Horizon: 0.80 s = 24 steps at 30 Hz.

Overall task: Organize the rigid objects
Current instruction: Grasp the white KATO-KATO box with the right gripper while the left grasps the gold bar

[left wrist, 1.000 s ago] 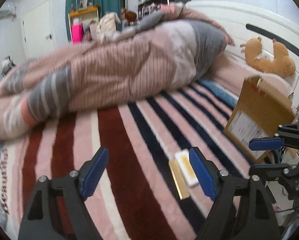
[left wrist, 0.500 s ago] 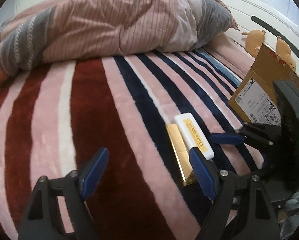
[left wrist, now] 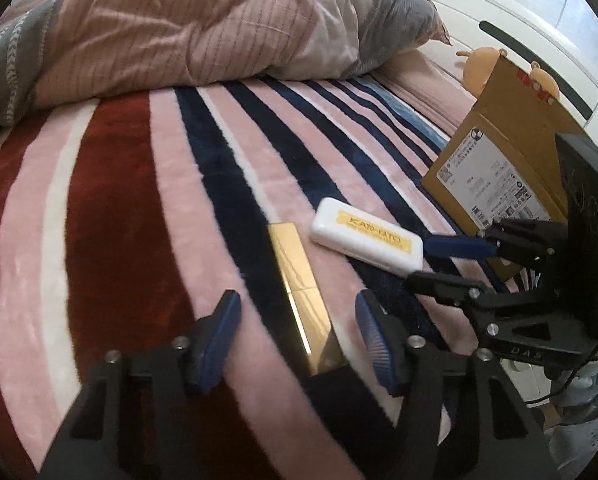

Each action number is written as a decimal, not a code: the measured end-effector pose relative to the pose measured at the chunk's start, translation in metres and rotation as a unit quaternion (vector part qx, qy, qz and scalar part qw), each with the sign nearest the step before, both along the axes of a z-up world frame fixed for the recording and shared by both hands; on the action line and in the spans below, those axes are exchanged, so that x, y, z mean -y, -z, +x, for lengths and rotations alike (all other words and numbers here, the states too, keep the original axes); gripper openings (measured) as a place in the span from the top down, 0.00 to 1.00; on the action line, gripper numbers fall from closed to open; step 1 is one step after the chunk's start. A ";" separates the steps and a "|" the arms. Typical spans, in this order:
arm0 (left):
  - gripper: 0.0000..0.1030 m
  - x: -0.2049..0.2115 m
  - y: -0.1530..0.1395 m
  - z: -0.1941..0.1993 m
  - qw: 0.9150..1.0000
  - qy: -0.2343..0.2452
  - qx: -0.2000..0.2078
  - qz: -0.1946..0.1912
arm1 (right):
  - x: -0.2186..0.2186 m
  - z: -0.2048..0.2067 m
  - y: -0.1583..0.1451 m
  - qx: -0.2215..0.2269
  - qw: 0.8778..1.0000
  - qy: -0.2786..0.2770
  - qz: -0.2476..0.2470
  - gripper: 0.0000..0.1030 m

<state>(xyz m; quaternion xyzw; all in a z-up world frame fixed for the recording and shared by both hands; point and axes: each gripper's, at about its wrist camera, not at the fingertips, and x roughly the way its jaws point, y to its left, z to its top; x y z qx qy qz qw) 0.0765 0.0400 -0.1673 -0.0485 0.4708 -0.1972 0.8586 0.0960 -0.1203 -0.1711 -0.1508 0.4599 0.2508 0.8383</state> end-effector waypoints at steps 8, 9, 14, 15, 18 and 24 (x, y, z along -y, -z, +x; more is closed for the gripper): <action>0.73 0.013 0.008 0.007 0.998 -0.017 0.013 0.054 | -0.011 0.018 0.004 0.044 0.998 -0.031 0.014 0.48; 0.76 0.012 0.009 0.007 0.998 -0.019 0.014 0.054 | -0.013 0.021 0.006 0.042 0.998 -0.039 0.021 0.48; 0.85 0.012 0.009 0.007 0.997 -0.026 0.021 0.065 | -0.017 0.025 0.013 0.022 0.996 -0.071 0.039 0.69; 0.85 0.011 0.008 0.007 0.997 -0.027 0.022 0.065 | -0.018 0.022 0.013 0.030 0.996 -0.072 0.033 0.70; 0.85 0.009 0.004 0.005 0.997 -0.028 0.026 0.061 | -0.018 0.017 0.011 0.038 0.997 -0.063 0.031 0.70; 0.85 0.008 -0.018 -0.006 0.996 -0.032 0.050 0.073 | -0.009 0.004 -0.014 0.051 0.996 -0.050 0.058 0.70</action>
